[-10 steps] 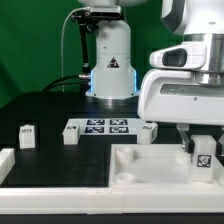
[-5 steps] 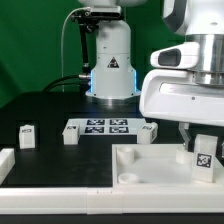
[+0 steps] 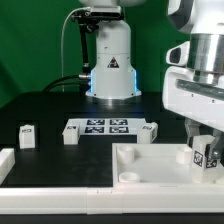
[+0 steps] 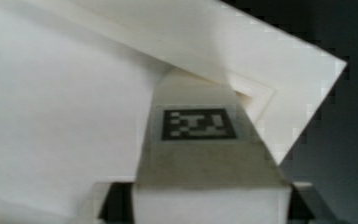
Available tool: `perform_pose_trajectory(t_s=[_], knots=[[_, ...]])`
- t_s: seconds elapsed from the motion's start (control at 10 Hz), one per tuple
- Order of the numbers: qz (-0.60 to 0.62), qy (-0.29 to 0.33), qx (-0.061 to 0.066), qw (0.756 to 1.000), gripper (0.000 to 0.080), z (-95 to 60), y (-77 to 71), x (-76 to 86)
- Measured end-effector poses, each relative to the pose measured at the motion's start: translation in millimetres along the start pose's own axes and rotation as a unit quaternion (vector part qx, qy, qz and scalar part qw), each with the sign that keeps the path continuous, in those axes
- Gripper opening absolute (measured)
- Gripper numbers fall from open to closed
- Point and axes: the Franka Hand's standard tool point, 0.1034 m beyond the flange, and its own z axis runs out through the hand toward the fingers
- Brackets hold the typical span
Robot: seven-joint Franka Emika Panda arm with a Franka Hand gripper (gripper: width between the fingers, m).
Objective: Assemble one leg
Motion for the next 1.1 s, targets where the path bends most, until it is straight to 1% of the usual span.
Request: perform_pose_trajectory(t_s=[0.3, 0.4, 0.5, 0.6, 0.7, 0.8, 0.9, 1.0, 1.1], knots=[[0.109, -0.003, -0.001, 0.994, 0.0294, 0.8, 1.7, 1.8], [0.098, -0.002, -0.001, 0.995, 0.0294, 1.0, 1.7, 1.9], [0.068, -0.002, -0.001, 0.998, 0.0473, 1.2, 1.8, 1.9], [0.046, -0.003, -0.001, 0.999, 0.0473, 0.8, 1.7, 1.8], [0.006, -0.003, 0.0, 1.0, 0.0607, -0.8, 1.5, 2.1], [-0.084, -0.002, 0.007, 0.996, 0.0607, -2.3, -0.2, 3.2], [-0.152, 0.0, 0.013, 0.988, 0.0641, -2.7, -1.3, 2.7], [-0.202, 0.003, 0.021, 0.979, 0.0647, -3.0, -2.9, 1.5], [-0.288, 0.006, 0.024, 0.957, 0.0647, -3.1, -2.6, 1.0]])
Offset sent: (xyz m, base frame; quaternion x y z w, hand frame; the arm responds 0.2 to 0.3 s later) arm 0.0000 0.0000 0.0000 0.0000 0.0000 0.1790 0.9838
